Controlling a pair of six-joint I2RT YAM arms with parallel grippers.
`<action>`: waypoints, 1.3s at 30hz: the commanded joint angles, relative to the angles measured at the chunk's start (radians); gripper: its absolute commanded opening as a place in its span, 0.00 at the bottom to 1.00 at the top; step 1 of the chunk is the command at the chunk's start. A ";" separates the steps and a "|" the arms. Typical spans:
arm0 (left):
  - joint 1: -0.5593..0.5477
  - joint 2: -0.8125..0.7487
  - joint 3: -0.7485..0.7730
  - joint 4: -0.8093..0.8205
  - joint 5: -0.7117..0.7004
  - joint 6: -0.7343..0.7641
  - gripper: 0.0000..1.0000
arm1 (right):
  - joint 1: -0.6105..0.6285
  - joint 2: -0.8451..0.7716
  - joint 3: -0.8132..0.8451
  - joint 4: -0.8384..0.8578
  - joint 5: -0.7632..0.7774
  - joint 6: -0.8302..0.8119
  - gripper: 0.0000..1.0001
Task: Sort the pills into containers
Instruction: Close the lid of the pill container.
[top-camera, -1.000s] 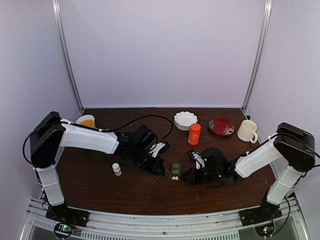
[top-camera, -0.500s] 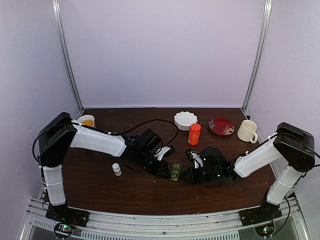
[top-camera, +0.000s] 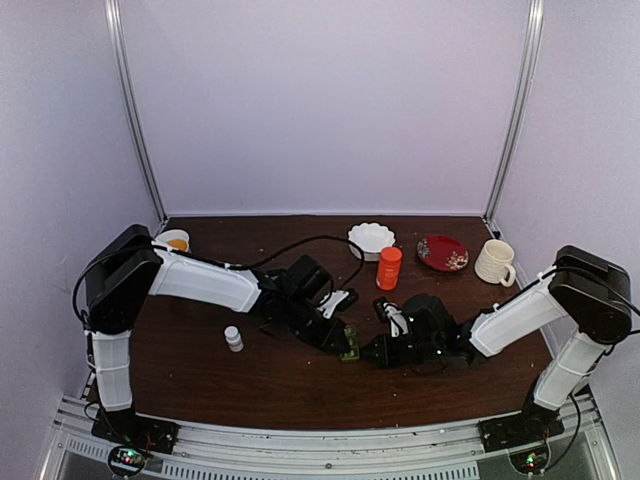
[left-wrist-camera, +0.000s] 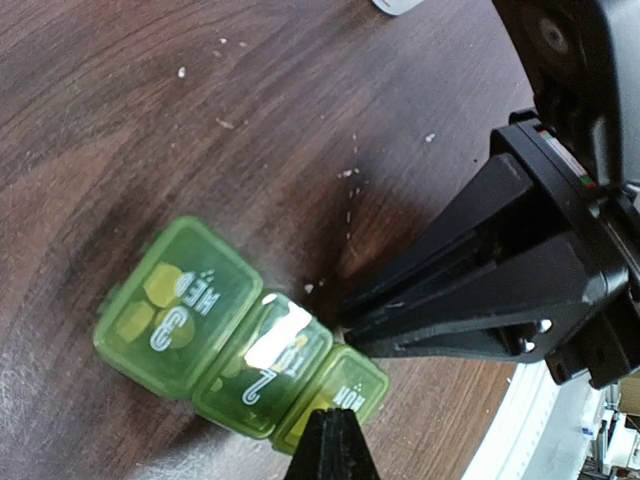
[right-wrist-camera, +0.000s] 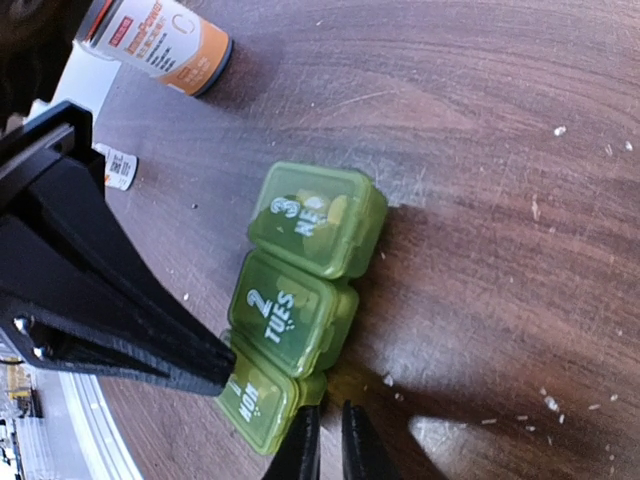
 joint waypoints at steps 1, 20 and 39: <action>-0.017 0.031 0.033 -0.065 -0.077 0.020 0.00 | 0.008 -0.048 -0.018 0.039 0.004 0.001 0.13; -0.037 0.071 0.083 -0.130 -0.127 0.041 0.00 | 0.008 -0.009 -0.007 0.085 -0.056 -0.003 0.26; -0.037 0.048 0.112 -0.159 -0.148 0.047 0.00 | 0.005 -0.087 0.037 -0.094 0.045 -0.073 0.25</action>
